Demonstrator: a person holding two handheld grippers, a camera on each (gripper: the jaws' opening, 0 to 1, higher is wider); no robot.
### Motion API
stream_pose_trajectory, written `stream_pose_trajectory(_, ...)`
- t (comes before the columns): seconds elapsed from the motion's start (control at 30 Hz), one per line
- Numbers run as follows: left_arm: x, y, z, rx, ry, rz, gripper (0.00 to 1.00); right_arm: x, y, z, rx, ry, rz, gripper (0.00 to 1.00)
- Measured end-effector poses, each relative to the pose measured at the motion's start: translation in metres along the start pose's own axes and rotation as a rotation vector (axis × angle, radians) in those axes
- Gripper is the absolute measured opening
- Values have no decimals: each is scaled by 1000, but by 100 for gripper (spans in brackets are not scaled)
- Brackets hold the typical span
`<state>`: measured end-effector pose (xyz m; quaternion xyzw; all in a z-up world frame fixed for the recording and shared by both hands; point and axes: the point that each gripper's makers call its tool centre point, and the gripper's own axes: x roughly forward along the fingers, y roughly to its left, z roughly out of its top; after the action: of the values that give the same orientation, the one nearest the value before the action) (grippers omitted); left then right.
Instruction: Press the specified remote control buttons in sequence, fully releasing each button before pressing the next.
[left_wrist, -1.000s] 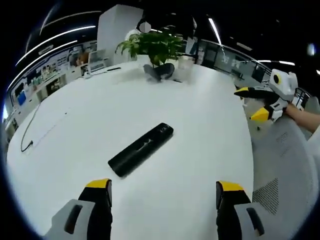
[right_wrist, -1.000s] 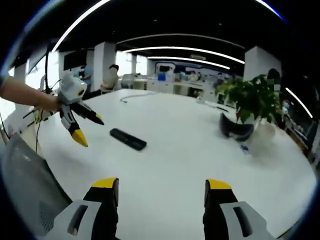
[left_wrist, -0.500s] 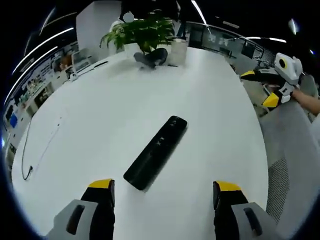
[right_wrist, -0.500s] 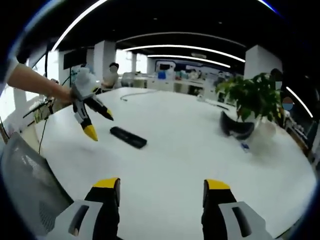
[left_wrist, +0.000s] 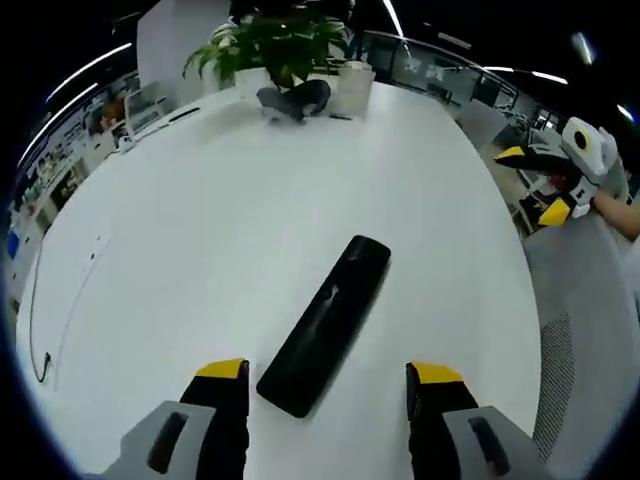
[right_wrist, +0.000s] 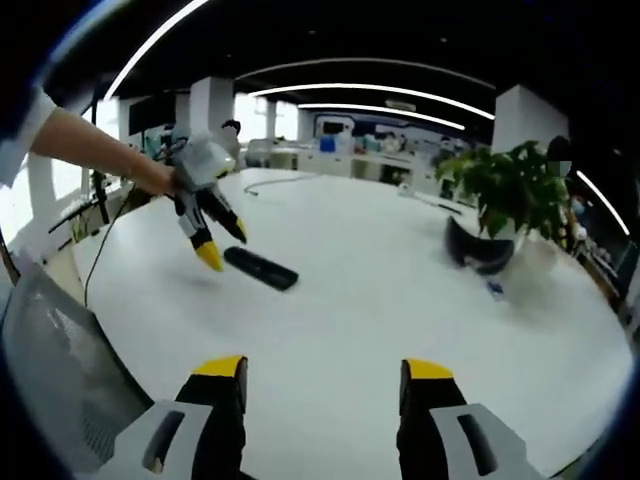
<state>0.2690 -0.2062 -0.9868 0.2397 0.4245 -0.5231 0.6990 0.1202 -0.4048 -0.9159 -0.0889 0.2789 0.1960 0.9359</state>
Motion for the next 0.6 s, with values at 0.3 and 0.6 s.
stream_pose_trajectory(0.3, 8, 12, 0, 54, 39, 16, 56, 2, 3, -2, 4, 16, 18, 53)
stream_pose_trajectory(0.6, 14, 12, 9, 189, 63, 21, 46, 4, 5, -2, 4, 18, 33, 49)
